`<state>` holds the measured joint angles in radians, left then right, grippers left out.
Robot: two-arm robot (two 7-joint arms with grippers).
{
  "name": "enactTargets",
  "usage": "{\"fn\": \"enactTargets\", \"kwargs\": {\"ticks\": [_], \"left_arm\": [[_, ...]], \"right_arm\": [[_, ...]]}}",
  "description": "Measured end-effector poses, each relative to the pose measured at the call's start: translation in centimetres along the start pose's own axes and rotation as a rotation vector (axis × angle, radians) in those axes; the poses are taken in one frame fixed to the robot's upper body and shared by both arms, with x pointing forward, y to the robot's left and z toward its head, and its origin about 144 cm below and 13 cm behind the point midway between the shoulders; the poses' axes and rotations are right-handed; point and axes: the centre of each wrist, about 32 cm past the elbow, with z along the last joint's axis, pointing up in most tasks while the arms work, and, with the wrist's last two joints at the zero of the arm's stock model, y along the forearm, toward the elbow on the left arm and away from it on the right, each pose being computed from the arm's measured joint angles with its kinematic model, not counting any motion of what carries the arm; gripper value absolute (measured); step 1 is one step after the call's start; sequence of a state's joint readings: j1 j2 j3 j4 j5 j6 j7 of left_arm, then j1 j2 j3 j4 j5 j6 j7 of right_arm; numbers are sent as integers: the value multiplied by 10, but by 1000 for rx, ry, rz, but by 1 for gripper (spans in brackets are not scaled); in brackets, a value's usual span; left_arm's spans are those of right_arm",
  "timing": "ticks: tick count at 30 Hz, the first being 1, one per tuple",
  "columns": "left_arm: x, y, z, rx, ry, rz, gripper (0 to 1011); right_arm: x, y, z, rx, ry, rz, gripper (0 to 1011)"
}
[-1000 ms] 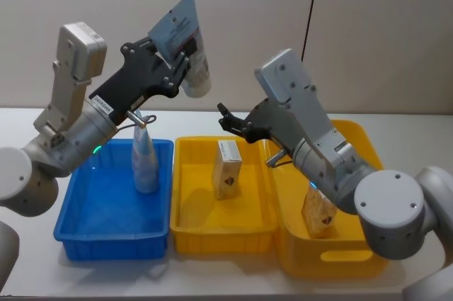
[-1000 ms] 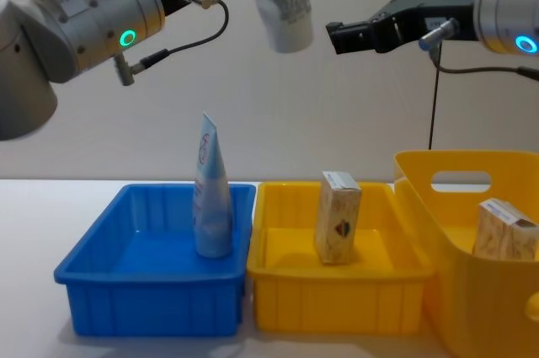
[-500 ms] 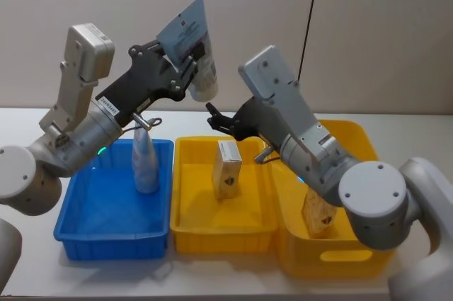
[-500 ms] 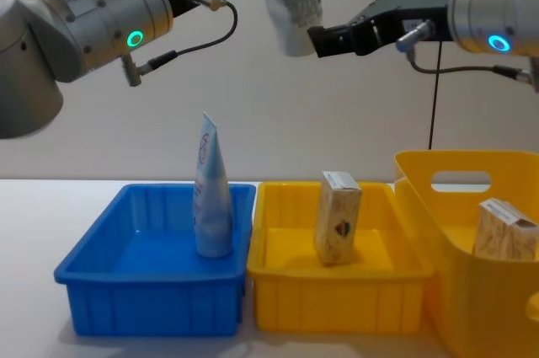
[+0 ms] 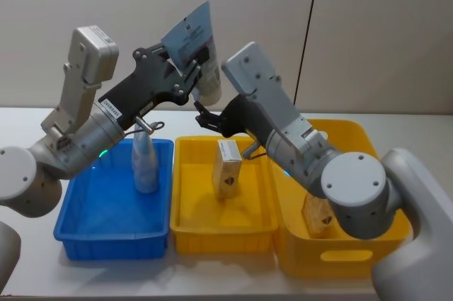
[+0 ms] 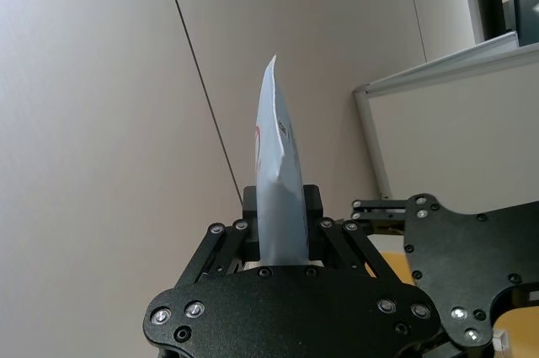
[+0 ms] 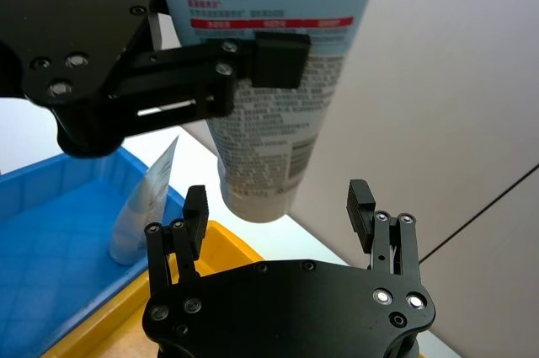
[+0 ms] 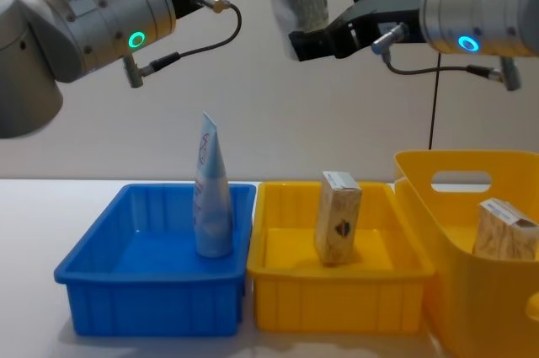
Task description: Bimanual collaborative sorting of washing and personal care products
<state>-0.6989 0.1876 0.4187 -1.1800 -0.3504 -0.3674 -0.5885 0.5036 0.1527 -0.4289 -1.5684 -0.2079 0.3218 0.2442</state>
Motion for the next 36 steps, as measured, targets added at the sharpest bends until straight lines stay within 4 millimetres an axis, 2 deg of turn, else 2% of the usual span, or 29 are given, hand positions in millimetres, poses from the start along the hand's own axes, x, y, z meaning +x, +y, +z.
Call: {"fn": "enactTargets", "kwargs": {"ticks": [36], "left_arm": [[-7,2,3,13,7,-16,259]], "right_arm": [[-10,33,-1,-12,-30,12,1004]]}}
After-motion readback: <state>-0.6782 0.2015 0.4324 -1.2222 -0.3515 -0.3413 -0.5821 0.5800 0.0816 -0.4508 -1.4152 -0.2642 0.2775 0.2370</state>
